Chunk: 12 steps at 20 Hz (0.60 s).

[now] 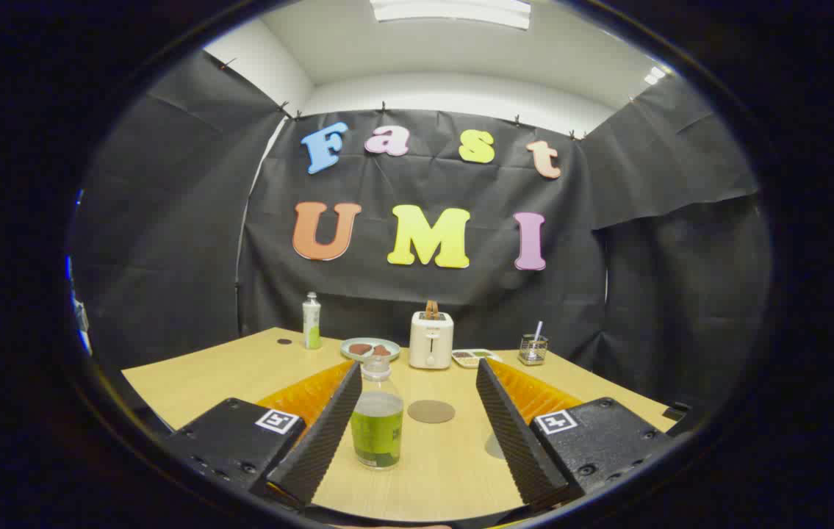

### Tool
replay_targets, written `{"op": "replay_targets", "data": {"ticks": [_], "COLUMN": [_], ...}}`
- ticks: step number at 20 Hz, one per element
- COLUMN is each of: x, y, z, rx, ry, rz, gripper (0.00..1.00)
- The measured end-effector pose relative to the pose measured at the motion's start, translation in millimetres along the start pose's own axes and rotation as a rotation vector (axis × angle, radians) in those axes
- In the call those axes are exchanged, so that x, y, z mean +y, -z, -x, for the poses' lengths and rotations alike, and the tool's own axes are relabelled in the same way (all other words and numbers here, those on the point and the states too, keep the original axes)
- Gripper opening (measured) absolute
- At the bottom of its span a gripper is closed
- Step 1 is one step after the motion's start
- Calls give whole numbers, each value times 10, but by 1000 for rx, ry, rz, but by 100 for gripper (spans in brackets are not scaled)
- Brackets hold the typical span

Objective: Take the bottle from table, then pour the juice into the cup, finally place the bottle on the coaster

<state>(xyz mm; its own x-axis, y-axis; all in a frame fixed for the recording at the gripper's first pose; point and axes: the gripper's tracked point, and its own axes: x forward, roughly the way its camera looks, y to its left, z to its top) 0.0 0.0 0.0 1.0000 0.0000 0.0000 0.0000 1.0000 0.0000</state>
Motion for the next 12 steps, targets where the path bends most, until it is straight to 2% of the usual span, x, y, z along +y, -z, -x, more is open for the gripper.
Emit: {"op": "replay_targets", "data": {"ticks": [5, 12], "x": [-74, -51], "y": [52, 34], "z": [-12, -12], "rx": [10, 0], "ry": [23, 4], "rz": [-14, -23], "gripper": [100, 100]}}
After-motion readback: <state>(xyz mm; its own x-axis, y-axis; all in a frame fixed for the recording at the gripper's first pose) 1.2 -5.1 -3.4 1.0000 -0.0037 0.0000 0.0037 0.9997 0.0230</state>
